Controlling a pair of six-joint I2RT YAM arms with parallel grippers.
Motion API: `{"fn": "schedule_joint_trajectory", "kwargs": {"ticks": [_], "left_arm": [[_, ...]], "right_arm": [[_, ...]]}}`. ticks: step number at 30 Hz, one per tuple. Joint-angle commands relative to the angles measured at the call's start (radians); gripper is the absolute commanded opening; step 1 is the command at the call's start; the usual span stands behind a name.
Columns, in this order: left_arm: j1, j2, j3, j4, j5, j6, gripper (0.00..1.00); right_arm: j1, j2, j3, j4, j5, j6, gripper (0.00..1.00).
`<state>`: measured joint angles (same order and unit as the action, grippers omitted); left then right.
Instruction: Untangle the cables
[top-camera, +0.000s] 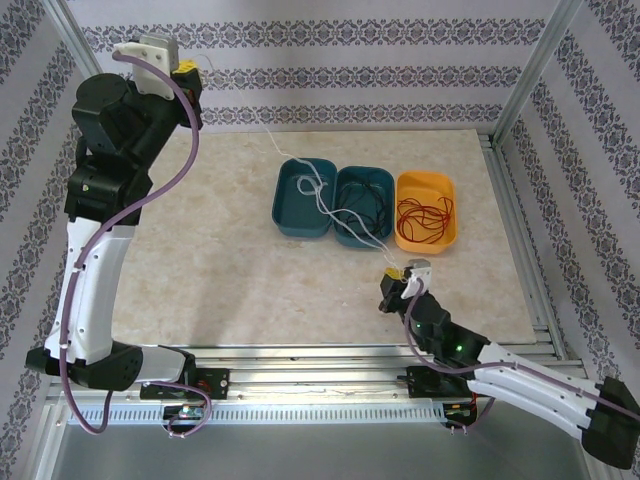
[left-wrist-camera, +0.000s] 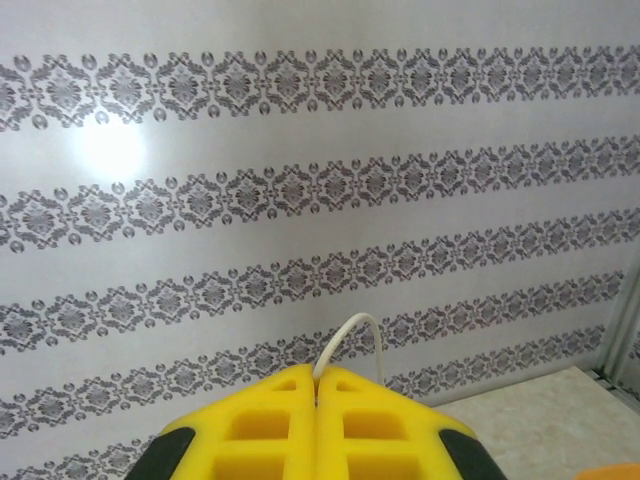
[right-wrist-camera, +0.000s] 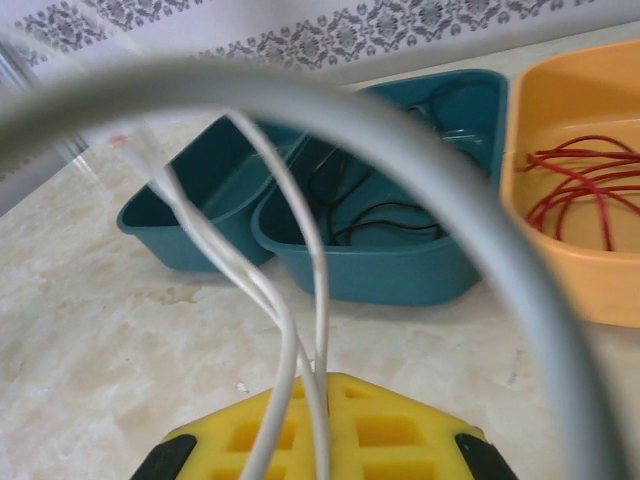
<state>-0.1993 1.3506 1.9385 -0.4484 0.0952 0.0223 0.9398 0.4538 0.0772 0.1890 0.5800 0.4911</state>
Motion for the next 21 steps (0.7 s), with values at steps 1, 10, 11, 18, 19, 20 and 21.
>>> {"fn": "schedule_joint_trajectory", "kwargs": {"ticks": [1, 10, 11, 18, 19, 20, 21], "left_arm": [[0.027, 0.021, 0.04, 0.025, -0.017, 0.0, 0.0], [0.075, 0.102, 0.113, -0.001, -0.022, -0.005, 0.0], [0.078, 0.11, 0.124, -0.002, -0.038, 0.006, 0.0], [0.239, 0.227, 0.312, -0.054, -0.067, -0.061, 0.0], [0.257, 0.235, 0.321, -0.05, -0.062, -0.07, 0.0], [0.266, 0.239, 0.325, -0.045, -0.061, -0.073, 0.0], [0.272, 0.242, 0.325, -0.04, -0.064, -0.073, 0.0]], "right_arm": [[0.0, -0.104, 0.016, -0.22, 0.056, 0.009, 0.0], [-0.001, -0.088, 0.076, -0.328, 0.067, 0.02, 0.0], [-0.001, -0.073, 0.086, -0.332, 0.067, 0.023, 0.0], [-0.001, -0.038, 0.112, -0.405, 0.063, 0.06, 0.0], [-0.001, -0.046, 0.11, -0.409, 0.066, 0.062, 0.0], [-0.001, -0.054, 0.108, -0.418, 0.077, 0.069, 0.0], [-0.001, -0.062, 0.11, -0.425, 0.083, 0.072, 0.0]]}}
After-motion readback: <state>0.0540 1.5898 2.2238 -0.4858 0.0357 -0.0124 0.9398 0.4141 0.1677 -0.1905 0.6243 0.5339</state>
